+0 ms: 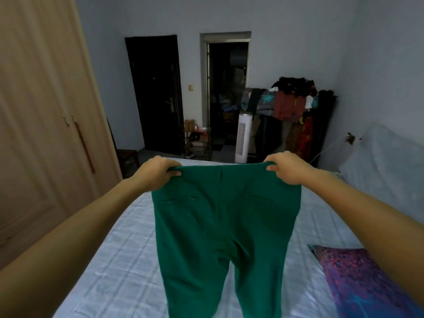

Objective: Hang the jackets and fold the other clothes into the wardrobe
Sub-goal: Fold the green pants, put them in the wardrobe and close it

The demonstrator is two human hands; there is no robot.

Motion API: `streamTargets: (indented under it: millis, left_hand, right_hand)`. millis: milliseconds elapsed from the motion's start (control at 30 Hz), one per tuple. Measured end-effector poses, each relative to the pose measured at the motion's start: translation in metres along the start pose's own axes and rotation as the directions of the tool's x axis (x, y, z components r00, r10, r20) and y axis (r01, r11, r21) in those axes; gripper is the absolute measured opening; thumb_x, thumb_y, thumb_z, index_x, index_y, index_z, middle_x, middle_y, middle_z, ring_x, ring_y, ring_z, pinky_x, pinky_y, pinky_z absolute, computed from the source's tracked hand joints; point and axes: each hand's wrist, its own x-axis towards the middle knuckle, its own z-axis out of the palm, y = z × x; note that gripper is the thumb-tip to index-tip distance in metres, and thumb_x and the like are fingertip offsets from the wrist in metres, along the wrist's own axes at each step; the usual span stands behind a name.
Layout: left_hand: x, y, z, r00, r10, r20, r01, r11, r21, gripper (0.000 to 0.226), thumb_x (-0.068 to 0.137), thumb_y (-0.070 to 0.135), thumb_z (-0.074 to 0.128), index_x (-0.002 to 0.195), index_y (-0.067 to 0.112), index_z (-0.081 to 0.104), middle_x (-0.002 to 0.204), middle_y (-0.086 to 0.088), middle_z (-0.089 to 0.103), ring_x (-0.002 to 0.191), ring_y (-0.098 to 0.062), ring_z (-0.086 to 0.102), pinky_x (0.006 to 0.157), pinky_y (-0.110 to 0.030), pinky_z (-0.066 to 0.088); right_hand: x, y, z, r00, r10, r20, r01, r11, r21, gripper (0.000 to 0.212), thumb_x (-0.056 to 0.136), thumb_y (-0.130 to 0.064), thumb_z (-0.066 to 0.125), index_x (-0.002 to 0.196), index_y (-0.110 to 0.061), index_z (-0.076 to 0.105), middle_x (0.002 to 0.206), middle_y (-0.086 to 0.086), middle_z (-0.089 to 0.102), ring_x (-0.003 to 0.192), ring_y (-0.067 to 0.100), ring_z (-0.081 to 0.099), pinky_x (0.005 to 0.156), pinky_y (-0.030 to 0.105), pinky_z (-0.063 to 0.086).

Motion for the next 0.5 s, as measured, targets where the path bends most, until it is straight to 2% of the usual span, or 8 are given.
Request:
streamTargets:
  millis: [200, 333, 400, 500]
  left_hand:
    - [0.027, -0.063, -0.022, 0.986, 0.043, 0.161, -0.031, 0.997, -0.078, 0.009, 0.093, 0.024, 0.057, 0.092, 0.025, 0.067, 0.091, 0.003, 0.069, 0.080, -0.016, 0.062, 0.074, -0.041, 0.052]
    - [0.067, -0.098, -0.038, 0.927, 0.080, 0.366, -0.034, 0.991, -0.128, 0.014, 0.092, 0.022, 0.060, 0.102, 0.023, 0.070, 0.096, 0.008, 0.069, 0.082, -0.006, 0.063, 0.073, -0.027, 0.053]
    - [0.091, -0.113, -0.029, 0.930, 0.073, 0.361, -0.038, 0.994, -0.102, 0.016, 0.091, 0.022, 0.061, 0.104, 0.021, 0.071, 0.098, 0.007, 0.069, 0.084, -0.009, 0.064, 0.074, -0.027, 0.053]
    - [0.131, -0.133, -0.002, 0.959, 0.004, 0.283, -0.004, 1.000, 0.000, 0.018, 0.091, 0.027, 0.061, 0.106, 0.025, 0.069, 0.104, 0.004, 0.068, 0.089, -0.017, 0.061, 0.077, -0.037, 0.052]
  right_hand:
    - [0.050, -0.046, -0.018, 0.993, 0.053, 0.104, -0.048, 0.998, -0.051, 0.015, 0.096, -0.025, 0.054, 0.106, -0.019, 0.064, 0.096, 0.004, 0.063, 0.084, 0.022, 0.059, 0.076, 0.039, 0.051]
    - [0.087, -0.063, -0.019, 0.960, 0.050, 0.274, -0.033, 0.997, -0.068, 0.008, 0.095, -0.025, 0.056, 0.096, -0.024, 0.064, 0.097, -0.003, 0.064, 0.089, 0.017, 0.059, 0.080, 0.034, 0.049]
    - [0.110, -0.064, -0.009, 0.958, 0.055, 0.283, -0.030, 0.996, -0.090, 0.009, 0.094, -0.025, 0.056, 0.098, -0.022, 0.064, 0.095, -0.006, 0.061, 0.088, 0.016, 0.057, 0.077, 0.031, 0.045]
    - [0.157, -0.057, 0.014, 0.973, 0.088, 0.214, -0.064, 0.991, -0.119, 0.018, 0.094, -0.025, 0.057, 0.108, -0.017, 0.065, 0.101, -0.004, 0.060, 0.091, 0.019, 0.055, 0.077, 0.031, 0.043]
